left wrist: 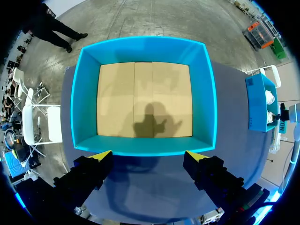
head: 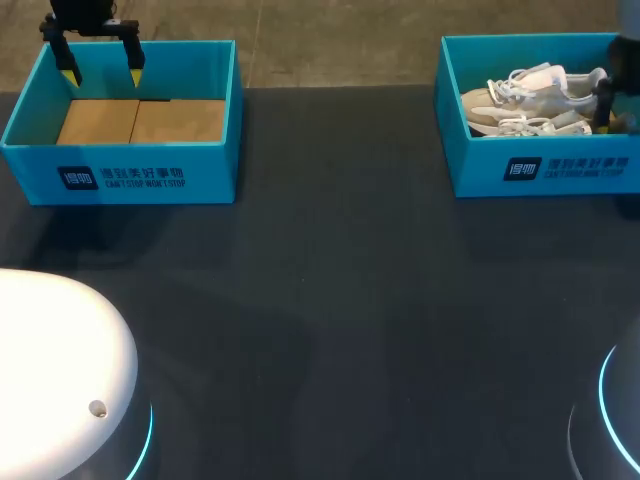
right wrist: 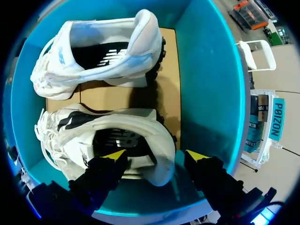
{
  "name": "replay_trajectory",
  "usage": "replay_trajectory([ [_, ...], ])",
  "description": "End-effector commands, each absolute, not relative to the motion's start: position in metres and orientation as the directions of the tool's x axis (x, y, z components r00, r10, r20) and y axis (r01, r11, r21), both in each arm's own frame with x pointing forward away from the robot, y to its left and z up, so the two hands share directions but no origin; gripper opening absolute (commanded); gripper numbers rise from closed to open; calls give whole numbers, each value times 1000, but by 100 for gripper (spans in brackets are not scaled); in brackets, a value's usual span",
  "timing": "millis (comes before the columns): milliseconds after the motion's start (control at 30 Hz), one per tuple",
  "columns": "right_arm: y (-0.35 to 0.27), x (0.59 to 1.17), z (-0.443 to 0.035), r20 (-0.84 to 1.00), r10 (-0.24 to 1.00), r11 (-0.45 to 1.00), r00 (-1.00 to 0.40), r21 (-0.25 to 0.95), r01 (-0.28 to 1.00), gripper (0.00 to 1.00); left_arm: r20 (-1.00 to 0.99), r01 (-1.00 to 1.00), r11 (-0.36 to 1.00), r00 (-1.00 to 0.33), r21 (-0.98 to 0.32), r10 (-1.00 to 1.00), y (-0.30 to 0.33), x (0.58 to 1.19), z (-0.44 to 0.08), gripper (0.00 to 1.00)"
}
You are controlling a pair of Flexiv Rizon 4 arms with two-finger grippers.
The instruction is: Take the shoe out of the shoebox, open the shoe tongue, remove and reinsert the insole, then place the shoe into the shoebox
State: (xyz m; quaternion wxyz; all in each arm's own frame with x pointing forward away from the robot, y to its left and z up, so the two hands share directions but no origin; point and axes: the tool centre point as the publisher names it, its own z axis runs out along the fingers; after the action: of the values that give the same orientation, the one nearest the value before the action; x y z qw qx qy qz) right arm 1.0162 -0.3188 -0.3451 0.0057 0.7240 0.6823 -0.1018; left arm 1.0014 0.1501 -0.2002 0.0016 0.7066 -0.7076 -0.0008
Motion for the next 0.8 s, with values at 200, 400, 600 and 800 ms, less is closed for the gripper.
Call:
replay_trajectory([
  [200,-322,1020,-361,-128,991,-46,26,-159,986,78,1,-1000,1,-1,2,-1000,150,1001,-200,100],
  [400,-320,1020,-365,-132,991,-21,-1,-167,986,68,1,-1000,1,-1,2,-1000,150,1001,-200,100],
  [600,-324,1020,-369,-112,994,-30,11,-166,986,58,1,-1000,1,-1,2,-1000,150,1001,-200,100],
  [800,-326,1017,-373,-103,994,-43,25,-171,984,48,1,-1000,1,-1,2,-1000,150,1001,-200,100],
])
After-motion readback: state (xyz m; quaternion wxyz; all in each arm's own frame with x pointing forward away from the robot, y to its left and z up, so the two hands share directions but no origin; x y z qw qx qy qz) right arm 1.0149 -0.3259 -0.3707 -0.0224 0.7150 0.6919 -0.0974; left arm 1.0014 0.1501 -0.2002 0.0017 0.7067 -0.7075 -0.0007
